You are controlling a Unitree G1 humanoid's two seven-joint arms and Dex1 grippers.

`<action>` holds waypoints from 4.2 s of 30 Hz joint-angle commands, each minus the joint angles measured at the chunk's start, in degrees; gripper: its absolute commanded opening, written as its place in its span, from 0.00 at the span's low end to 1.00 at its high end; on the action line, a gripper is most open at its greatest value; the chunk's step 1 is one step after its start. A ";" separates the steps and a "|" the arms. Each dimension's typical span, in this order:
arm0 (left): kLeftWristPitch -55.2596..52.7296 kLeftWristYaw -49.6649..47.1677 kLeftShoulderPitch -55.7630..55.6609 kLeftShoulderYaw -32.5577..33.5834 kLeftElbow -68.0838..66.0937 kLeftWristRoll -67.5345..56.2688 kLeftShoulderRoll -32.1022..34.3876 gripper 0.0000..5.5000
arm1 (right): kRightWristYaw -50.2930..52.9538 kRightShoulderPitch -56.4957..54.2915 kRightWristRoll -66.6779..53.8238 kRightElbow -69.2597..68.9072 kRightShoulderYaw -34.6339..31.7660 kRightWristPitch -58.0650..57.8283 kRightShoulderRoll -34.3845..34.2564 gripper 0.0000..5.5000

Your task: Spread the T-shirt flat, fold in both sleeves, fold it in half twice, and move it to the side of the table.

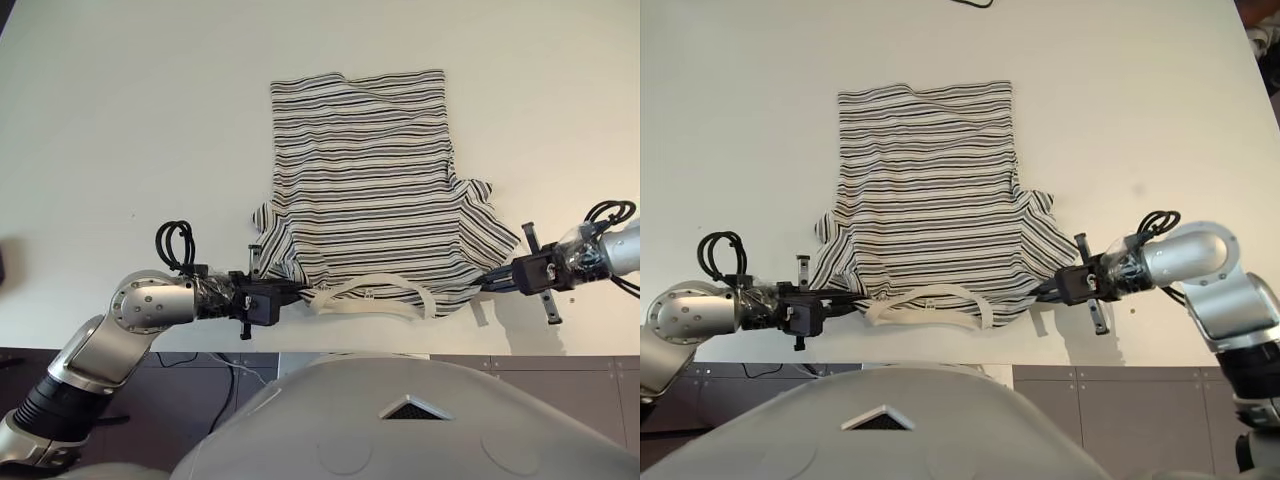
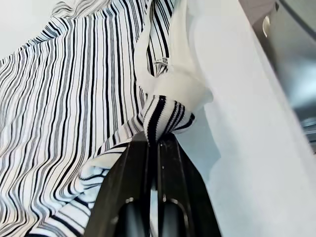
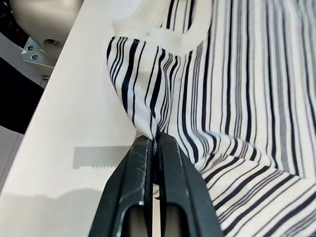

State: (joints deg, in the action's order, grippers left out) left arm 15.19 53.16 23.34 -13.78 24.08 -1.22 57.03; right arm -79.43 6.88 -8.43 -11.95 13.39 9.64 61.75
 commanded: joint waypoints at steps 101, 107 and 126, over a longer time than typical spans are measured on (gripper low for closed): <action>-2.53 -6.77 -8.62 9.77 -20.11 5.59 -7.27 0.19 | 16.21 -0.30 6.40 23.26 -5.27 13.58 -4.94 0.19; -5.22 -6.93 -8.55 16.62 -14.19 -3.42 -8.62 0.19 | 16.52 -2.00 -4.57 13.95 -10.40 3.97 -7.59 0.19; -40.01 -39.89 20.53 29.10 14.96 -26.13 -40.54 0.19 | 63.81 -0.67 -25.11 -8.88 -27.13 -27.76 -39.23 0.19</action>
State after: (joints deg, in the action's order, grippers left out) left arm -22.19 13.73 42.56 14.05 37.94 -25.17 17.05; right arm -15.69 7.48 -33.70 -20.18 -12.53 -16.86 21.44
